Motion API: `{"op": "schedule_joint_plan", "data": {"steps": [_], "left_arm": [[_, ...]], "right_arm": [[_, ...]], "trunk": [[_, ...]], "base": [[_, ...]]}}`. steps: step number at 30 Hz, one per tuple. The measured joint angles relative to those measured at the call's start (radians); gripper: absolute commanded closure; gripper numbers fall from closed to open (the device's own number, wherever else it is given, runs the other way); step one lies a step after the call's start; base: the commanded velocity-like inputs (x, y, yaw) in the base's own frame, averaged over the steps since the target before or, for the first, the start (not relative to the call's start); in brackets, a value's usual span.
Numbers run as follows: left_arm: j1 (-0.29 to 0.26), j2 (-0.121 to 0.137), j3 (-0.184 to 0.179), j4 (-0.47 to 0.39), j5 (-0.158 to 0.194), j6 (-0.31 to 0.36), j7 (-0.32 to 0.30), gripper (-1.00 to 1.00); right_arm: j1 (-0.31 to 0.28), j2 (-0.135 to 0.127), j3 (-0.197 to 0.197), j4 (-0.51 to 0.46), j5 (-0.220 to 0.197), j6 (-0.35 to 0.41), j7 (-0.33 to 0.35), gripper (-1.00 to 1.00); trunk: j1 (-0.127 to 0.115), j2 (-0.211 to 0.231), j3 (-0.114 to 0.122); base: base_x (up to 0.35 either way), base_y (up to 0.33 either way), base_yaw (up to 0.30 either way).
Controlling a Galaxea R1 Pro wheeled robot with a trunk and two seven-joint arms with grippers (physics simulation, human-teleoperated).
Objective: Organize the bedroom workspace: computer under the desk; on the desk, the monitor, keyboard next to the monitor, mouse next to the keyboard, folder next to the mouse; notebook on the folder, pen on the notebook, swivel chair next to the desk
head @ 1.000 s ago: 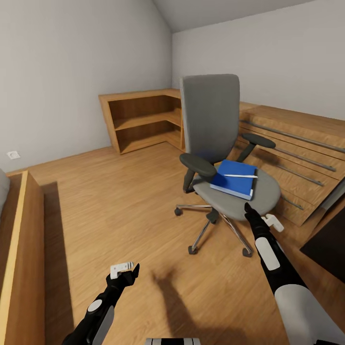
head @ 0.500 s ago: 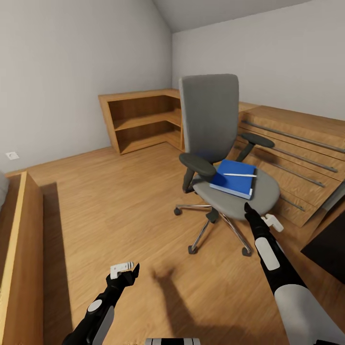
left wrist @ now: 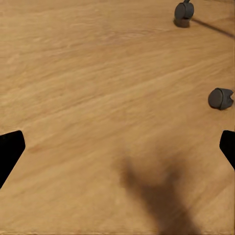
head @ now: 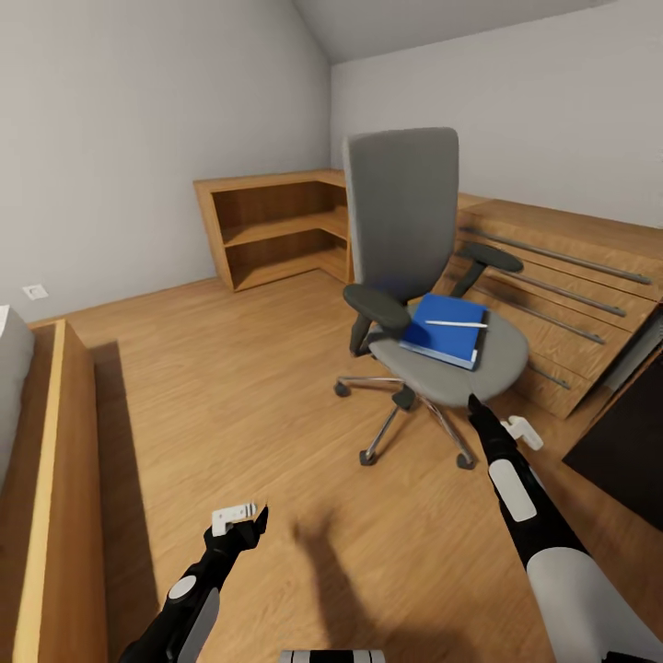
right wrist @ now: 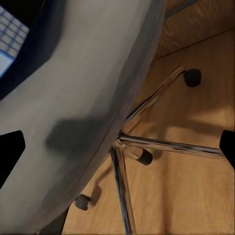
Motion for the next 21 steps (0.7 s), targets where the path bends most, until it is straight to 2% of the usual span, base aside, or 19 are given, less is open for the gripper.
{"op": "schedule_joint_plan", "data": {"steps": [10,18,21], "left_arm": [[0.0,-0.001,-0.001,0.001,0.0,0.003,0.0,-1.0],[0.0,-0.014,-0.003,0.01,0.0,0.0,0.0,-1.0],[0.0,-0.015,-0.003,0.036,-0.002,0.002,0.001,-1.0]], "right_arm": [[0.0,0.001,0.004,0.085,0.001,-0.004,-0.002,-1.0],[0.0,0.003,0.037,0.154,0.01,-0.005,-0.001,-1.0],[0.001,0.002,0.048,0.238,0.011,-0.005,-0.001,-1.0]], "trunk": [[0.0,0.0,0.0],[-0.001,0.0,0.004],[-0.002,0.001,0.015]], "base": [[-0.277,0.0,0.0],[-0.041,0.0,0.0],[-0.002,0.0,0.0]]}}
